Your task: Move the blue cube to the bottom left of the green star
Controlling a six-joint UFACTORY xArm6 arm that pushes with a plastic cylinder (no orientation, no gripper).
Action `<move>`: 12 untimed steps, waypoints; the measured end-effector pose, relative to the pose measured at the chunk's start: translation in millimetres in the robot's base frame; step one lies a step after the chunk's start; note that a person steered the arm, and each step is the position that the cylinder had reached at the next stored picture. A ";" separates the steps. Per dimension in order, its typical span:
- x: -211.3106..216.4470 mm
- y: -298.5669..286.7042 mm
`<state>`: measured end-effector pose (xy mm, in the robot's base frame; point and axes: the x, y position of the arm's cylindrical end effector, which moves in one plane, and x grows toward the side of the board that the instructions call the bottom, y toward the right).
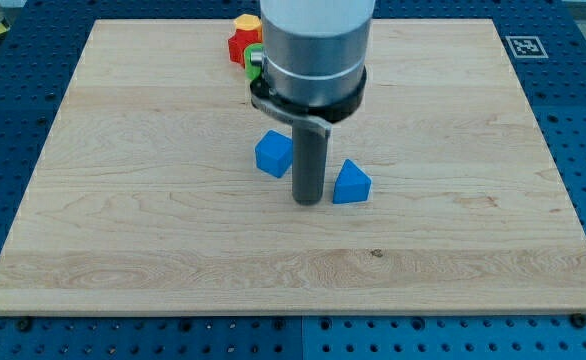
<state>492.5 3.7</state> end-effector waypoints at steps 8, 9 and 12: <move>-23.2 -57.6; -23.2 -57.6; -65.1 -69.2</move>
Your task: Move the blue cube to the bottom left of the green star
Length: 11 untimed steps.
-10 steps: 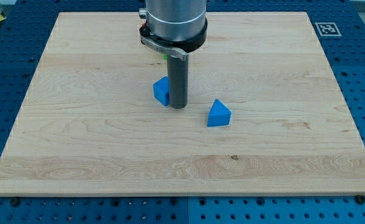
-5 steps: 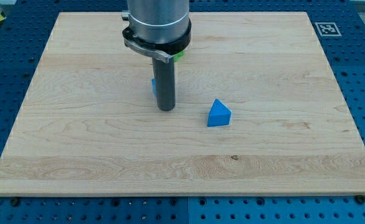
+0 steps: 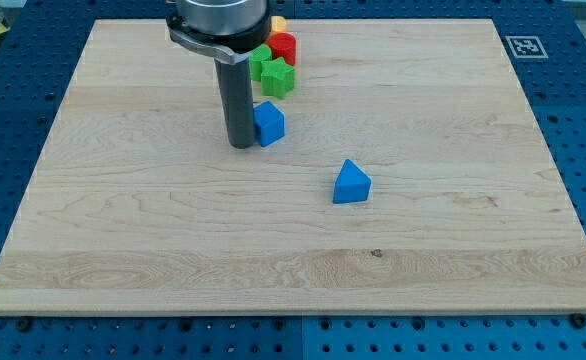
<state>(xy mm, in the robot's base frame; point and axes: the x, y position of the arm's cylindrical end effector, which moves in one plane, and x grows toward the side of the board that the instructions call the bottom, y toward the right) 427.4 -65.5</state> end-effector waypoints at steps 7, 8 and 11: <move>-15.1 41.5; -18.0 31.2; -43.2 -36.3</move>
<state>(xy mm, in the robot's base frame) 384.2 -101.9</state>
